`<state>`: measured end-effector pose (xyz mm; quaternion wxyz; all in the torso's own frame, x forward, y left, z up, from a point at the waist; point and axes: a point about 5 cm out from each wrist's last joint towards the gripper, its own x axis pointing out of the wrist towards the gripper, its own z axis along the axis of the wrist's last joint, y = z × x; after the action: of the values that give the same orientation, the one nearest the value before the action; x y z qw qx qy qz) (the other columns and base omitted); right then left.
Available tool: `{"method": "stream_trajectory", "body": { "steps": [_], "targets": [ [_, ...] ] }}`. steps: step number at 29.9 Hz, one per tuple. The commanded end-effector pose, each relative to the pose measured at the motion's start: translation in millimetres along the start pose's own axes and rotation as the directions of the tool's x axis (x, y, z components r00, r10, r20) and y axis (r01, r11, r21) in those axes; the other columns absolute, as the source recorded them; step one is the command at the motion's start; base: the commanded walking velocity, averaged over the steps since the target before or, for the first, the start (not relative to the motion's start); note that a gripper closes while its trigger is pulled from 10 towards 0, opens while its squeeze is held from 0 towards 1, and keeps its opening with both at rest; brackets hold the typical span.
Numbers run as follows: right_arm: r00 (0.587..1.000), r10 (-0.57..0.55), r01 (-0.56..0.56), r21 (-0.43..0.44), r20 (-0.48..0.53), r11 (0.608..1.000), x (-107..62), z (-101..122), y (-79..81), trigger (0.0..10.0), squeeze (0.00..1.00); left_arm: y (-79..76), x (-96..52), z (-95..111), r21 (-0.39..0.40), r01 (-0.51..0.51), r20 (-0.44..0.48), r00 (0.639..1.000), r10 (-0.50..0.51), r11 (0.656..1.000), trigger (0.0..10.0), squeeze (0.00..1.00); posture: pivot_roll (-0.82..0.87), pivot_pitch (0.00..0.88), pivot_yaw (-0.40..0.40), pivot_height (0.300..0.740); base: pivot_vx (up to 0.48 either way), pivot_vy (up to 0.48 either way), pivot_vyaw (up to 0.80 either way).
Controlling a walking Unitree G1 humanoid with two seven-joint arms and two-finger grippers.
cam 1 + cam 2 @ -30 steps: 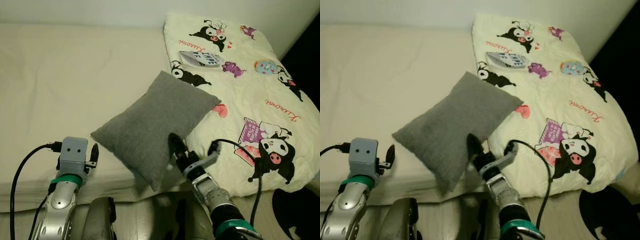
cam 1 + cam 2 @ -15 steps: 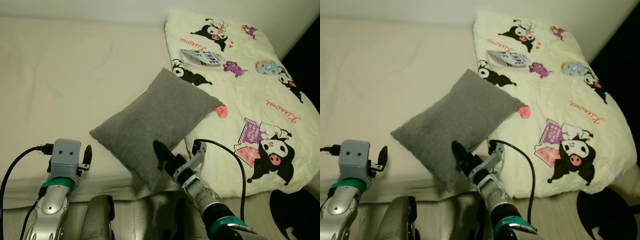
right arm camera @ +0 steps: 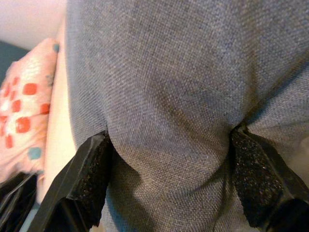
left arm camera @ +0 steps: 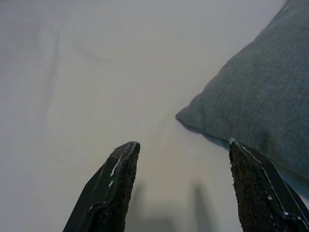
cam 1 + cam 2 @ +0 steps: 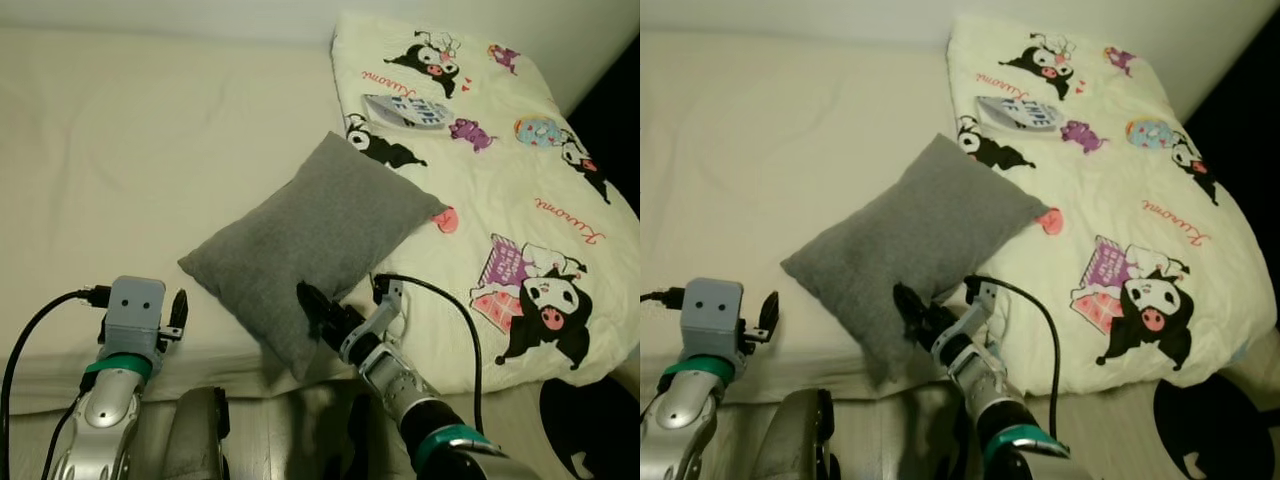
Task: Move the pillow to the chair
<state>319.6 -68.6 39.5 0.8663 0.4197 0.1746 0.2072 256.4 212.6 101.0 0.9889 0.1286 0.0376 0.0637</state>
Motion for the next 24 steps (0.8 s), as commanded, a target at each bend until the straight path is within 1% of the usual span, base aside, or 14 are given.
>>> {"method": "stream_trajectory", "body": {
  "steps": [1, 2, 5, 6, 7, 8, 9, 18, 24],
  "targets": [
    [0.997, 0.060, -0.056, 0.081, -0.044, 0.995, 22.8, -34, 43.9, 10.0, 0.00, -3.2, -3.7, -5, -0.002, 0.012, -0.027, 1.000, -0.012, 1.000, 10.0, 0.00, 0.26, 0.162, -0.090, 0.595, 0.000, 0.000, 0.00],
    [0.999, 0.027, -0.025, 0.066, -0.036, 0.997, 22.3, -33, 41.2, 10.0, 0.00, -3.4, -3.7, -5, -0.003, 0.013, -0.027, 1.000, -0.013, 1.000, 10.0, 0.00, 0.26, 0.162, -0.090, 0.595, 0.000, 0.000, 0.00],
    [1.000, 0.005, -0.004, 0.057, -0.030, 0.998, 21.9, -32, 39.4, 10.0, 0.00, -3.5, -3.7, -5, -0.004, 0.013, -0.027, 1.000, -0.013, 1.000, 10.0, 0.00, 0.26, 0.162, -0.090, 0.595, 0.000, 0.000, 0.00],
    [1.000, -0.016, 0.017, 0.051, -0.026, 0.999, 21.2, -31, 37.0, 4.4, 0.00, -3.9, -3.3, -5, -0.004, 0.013, -0.027, 1.000, -0.014, 1.000, 10.0, 0.00, 0.26, 0.159, -0.091, 0.595, 0.000, 0.000, 0.00],
    [0.999, -0.026, 0.027, 0.051, -0.025, 0.998, 20.3, -32, 35.3, 1.0, 0.00, -4.2, -3.0, -4, -0.005, 0.013, -0.027, 1.000, -0.013, 1.000, 10.0, 0.00, 0.26, 0.159, -0.091, 0.595, 0.000, 0.000, 0.00],
    [0.999, -0.026, 0.027, 0.051, -0.025, 0.998, 20.3, -32, 35.3, 1.0, 0.00, -4.2, -3.0, -4, -0.005, 0.013, -0.027, 1.000, -0.013, 1.000, 10.0, 0.00, 0.26, 0.159, -0.091, 0.595, 0.000, 0.000, 0.00],
    [0.999, -0.027, 0.029, 0.054, -0.027, 0.998, 19.5, -33, 34.3, 0.0, 0.00, -4.5, -2.8, -4, -0.005, 0.013, -0.028, 1.000, -0.013, 1.000, 10.0, 0.00, 0.26, 0.159, -0.091, 0.595, 0.000, 0.000, 0.00],
    [0.999, -0.016, 0.018, 0.053, -0.048, 0.998, 18.0, -38, 33.9, 0.0, 0.00, -5.2, -1.0, -4, -0.006, 0.011, -0.028, 1.000, -0.012, 1.000, 10.0, 0.00, 0.25, 0.151, -0.092, 0.595, 0.000, 0.000, 0.00],
    [0.997, 0.012, -0.009, 0.038, -0.081, 0.999, 19.7, -41, 38.4, 0.0, 0.00, -4.2, 1.8, -5, -0.011, 0.003, -0.027, 1.000, -0.004, 1.000, 10.0, 0.00, 0.23, 0.140, -0.093, 0.595, 0.000, 0.000, 0.00]
  ]
}}
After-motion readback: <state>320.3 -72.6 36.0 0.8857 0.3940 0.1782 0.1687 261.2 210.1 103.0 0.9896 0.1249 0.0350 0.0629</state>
